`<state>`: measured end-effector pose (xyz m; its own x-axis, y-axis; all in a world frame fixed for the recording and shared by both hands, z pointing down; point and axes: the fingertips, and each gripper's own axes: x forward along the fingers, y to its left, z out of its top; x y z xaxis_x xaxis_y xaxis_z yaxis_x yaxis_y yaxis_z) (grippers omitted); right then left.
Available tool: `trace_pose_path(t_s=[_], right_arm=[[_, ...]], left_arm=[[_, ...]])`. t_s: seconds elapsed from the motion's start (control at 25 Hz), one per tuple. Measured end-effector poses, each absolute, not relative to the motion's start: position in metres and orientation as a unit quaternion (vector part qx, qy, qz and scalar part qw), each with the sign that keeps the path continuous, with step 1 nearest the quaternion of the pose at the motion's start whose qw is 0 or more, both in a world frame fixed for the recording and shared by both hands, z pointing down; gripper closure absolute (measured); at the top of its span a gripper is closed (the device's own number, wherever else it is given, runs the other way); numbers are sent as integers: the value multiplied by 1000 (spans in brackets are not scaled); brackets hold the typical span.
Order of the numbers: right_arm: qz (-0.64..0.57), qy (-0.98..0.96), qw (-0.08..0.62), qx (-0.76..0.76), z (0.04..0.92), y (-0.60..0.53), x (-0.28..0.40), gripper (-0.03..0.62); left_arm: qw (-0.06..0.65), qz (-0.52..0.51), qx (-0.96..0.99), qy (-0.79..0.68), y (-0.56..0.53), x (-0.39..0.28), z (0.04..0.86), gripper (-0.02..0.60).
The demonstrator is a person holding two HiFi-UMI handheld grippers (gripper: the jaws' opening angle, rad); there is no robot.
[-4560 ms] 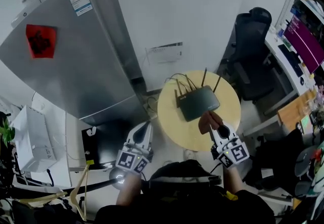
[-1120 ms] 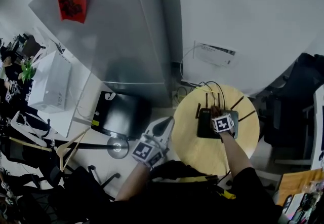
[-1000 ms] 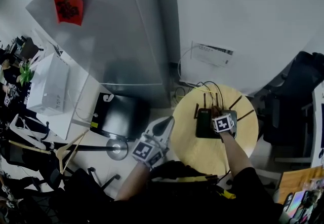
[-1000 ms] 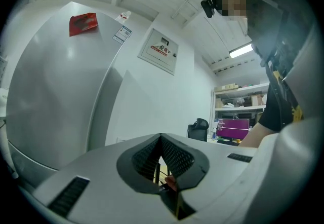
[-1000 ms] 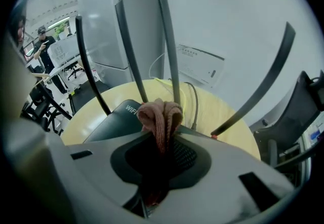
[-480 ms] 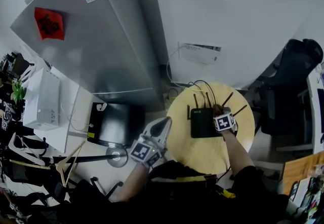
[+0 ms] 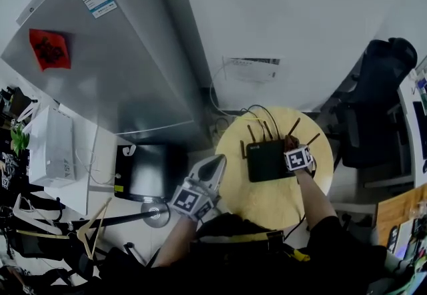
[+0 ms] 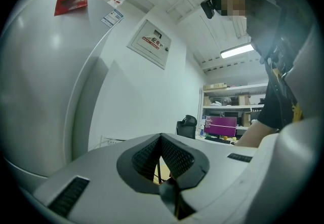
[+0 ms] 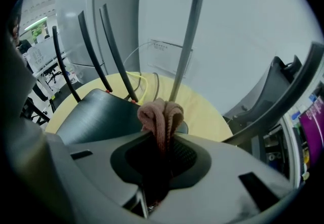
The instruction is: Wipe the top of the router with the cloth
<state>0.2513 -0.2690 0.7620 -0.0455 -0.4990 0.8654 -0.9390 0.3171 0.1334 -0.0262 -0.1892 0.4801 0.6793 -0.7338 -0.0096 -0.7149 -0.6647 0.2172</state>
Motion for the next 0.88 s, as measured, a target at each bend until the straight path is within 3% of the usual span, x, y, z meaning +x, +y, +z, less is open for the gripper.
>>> trace_pose_path(t_s=[0.88], right_arm=[[165, -593, 540, 574, 729, -245, 295, 531]], left_arm=[[126, -55, 905, -402, -168, -46, 489, 588]])
